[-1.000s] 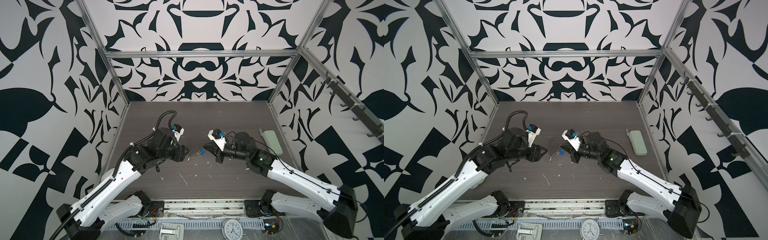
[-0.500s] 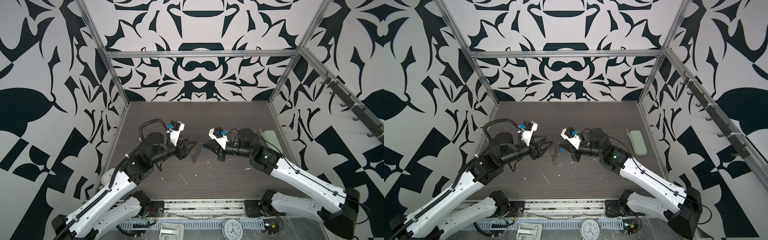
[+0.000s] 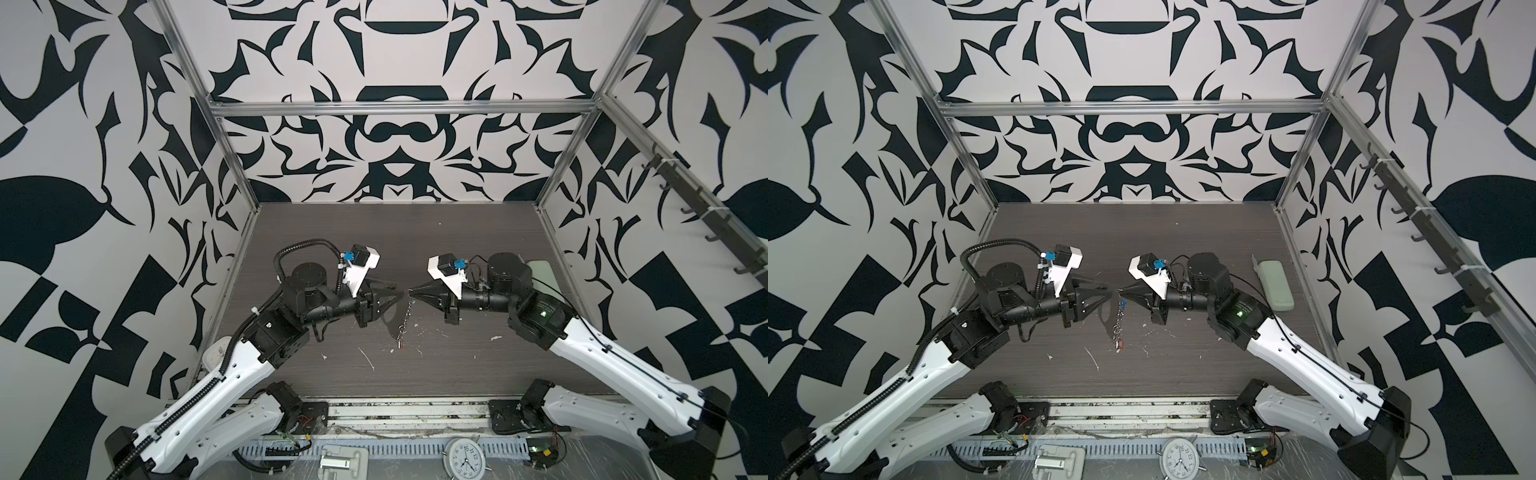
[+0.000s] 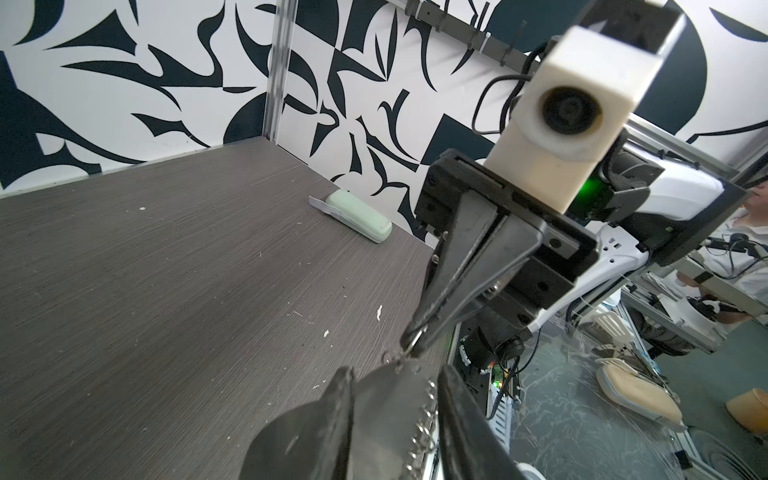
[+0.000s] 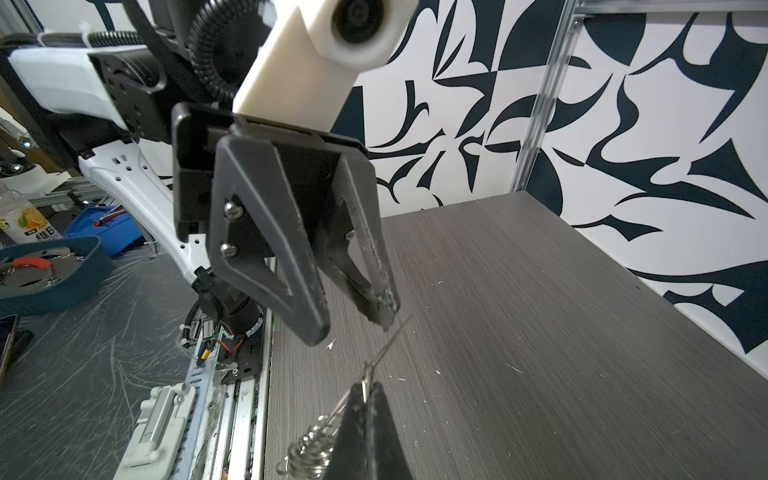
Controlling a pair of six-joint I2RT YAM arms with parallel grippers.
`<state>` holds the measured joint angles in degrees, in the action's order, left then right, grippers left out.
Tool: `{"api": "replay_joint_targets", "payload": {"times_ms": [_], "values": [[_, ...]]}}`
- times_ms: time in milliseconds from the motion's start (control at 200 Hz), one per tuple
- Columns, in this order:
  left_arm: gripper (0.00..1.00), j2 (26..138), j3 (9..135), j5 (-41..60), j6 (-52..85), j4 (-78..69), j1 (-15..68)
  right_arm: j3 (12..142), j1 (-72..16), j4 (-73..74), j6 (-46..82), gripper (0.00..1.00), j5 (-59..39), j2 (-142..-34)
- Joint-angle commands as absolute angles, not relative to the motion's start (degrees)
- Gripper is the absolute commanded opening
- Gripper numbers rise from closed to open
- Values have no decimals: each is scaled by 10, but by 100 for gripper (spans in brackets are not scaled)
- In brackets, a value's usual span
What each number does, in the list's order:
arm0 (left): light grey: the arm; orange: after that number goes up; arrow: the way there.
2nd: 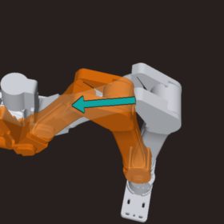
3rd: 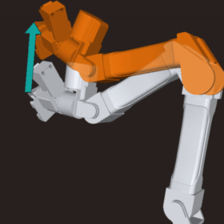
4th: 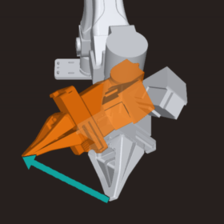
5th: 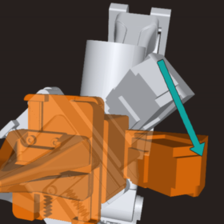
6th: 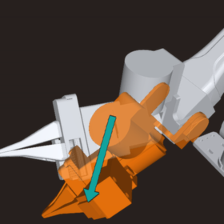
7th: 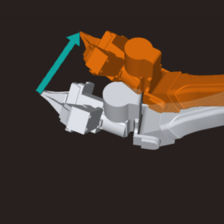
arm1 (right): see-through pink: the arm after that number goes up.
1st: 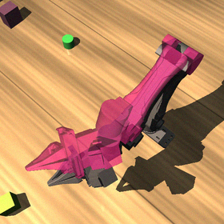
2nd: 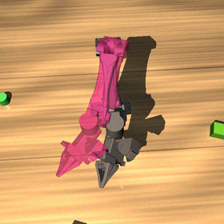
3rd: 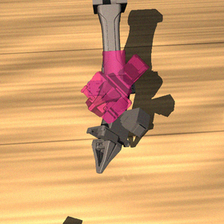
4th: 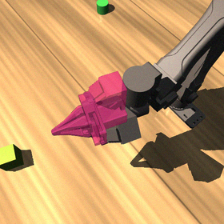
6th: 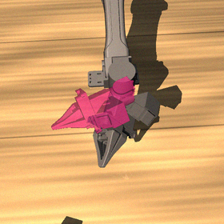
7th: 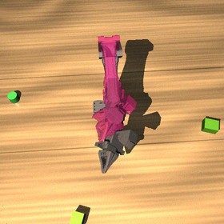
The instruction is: Remove the keys from the keyring
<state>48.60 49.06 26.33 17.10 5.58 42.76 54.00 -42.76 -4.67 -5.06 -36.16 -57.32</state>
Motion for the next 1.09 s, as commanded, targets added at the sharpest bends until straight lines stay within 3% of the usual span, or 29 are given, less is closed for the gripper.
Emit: {"api": "replay_joint_targets", "payload": {"times_ms": [0,700,1090], "values": [[32,486,502,284,165,59,426,565,-424,-18,-37,0,-389,-559],[32,512,509,331,174,33,426,578,-424,-23,-19,0,-430,-580],[17,523,515,344,179,30,426,581,-424,-20,-7,0,-436,-589]]}}
